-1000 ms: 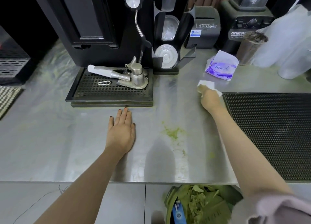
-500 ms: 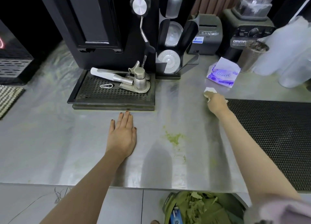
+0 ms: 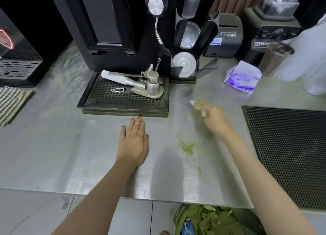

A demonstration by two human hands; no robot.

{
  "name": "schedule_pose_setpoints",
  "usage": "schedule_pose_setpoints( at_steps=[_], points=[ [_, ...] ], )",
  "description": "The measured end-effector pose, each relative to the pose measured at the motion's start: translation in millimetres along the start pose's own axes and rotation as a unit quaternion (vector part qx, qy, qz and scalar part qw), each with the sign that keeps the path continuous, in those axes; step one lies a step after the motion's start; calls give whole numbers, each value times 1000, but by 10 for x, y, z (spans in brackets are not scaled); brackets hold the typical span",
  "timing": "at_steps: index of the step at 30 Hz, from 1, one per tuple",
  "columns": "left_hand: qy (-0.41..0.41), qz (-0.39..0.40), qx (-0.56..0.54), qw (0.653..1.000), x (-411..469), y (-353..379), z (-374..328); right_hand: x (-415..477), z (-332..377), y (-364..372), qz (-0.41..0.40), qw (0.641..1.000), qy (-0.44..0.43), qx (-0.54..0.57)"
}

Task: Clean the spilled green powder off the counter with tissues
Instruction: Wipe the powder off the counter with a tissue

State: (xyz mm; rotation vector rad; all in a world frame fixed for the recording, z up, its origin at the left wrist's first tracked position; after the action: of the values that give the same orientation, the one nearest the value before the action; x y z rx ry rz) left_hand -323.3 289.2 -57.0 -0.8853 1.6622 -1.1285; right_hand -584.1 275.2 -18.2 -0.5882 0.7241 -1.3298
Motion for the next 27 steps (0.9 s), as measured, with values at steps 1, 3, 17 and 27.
schedule_pose_setpoints(
  at_steps=[1,3,17,27],
  points=[
    [1,-2,0,1000,2,2,-1,165,-204,-151,-44,997,63,-17],
    [2,-3,1,1000,3,3,-6,458,-496,-252,-65,982,167,-54],
    [3,-4,-15,1000,-6,-14,-13,49,353,703,130,977,-114,-120],
    [6,-8,-17,1000,-27,-31,-15,-46,101,-23,16,999,-18,23]
  ],
)
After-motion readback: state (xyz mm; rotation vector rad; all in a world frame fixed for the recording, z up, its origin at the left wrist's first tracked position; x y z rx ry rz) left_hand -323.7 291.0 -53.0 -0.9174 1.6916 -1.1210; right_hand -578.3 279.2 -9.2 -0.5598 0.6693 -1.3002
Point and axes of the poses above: each hand's wrist, its own x-axis towards the middle knuckle, its own y-axis out of the palm, z = x × y, the point moved 5 cm from there along x, towards the middle knuckle, and after that the axes turned 14 degrees about z, right-handed, at the moved point
